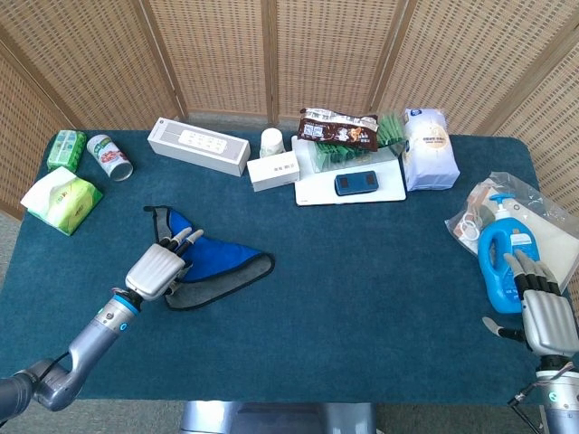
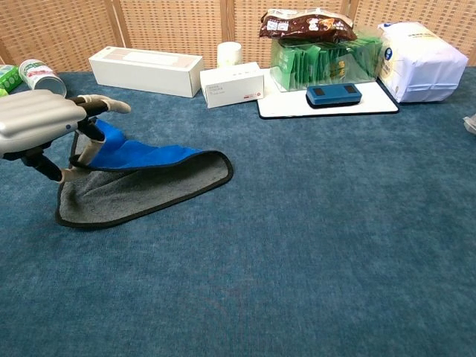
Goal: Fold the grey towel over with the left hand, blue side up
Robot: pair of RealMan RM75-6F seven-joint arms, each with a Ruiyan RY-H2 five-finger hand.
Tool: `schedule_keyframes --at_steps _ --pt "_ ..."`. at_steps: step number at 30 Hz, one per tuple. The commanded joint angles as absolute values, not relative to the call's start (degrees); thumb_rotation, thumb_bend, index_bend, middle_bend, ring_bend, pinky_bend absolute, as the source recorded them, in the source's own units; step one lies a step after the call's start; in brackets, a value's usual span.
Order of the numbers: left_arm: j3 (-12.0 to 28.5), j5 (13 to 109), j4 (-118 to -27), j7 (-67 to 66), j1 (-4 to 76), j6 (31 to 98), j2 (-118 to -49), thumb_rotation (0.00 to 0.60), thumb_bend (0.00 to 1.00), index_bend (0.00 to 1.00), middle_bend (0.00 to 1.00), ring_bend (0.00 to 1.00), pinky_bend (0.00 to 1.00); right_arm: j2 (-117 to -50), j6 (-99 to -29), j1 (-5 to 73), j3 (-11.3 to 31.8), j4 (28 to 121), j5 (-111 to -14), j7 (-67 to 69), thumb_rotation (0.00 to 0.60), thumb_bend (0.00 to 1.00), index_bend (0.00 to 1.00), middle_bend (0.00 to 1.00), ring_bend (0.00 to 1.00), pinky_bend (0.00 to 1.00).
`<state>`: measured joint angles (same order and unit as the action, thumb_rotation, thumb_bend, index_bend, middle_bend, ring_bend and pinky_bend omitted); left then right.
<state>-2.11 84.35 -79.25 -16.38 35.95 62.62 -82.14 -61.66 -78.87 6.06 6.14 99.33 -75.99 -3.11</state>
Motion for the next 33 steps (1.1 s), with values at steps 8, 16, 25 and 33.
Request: schedule_keyframes --at_steps 8,16,25,33 --pt "-3.72 86.72 -80.79 -16.82 35.11 61.93 -80.69 0.600 0.72 0.77 0.00 0.02 0.31 -61.72 -78.84 6.10 6.11 99.38 -75.86 -3.31 0.600 0.00 0.00 0.00 0.00 0.00" --pt "-5.00 88.45 -80.38 -16.74 33.90 62.16 -80.03 0.600 0.72 0.77 0.00 0.02 0.31 -61.53 -78.66 6.13 6.16 99.39 -75.66 -2.87 0.600 0.00 0.00 0.00 0.00 0.00" --pt "-5.98 91.19 -78.85 -15.52 33.62 62.26 -78.62 0.600 0.72 0.76 0.00 0.01 0.31 -61.47 -78.64 6.14 6.18 99.46 -75.56 -2.80 0.600 0.00 0.00 0.00 0.00 0.00" --pt "-6.77 93.04 -77.63 -16.47 33.33 62.04 -79.31 0.600 0.71 0.76 0.00 0.00 0.31 -61.52 -78.70 6.13 6.08 99.59 -75.67 -3.02 0.600 0.00 0.00 0.00 0.00 0.00"
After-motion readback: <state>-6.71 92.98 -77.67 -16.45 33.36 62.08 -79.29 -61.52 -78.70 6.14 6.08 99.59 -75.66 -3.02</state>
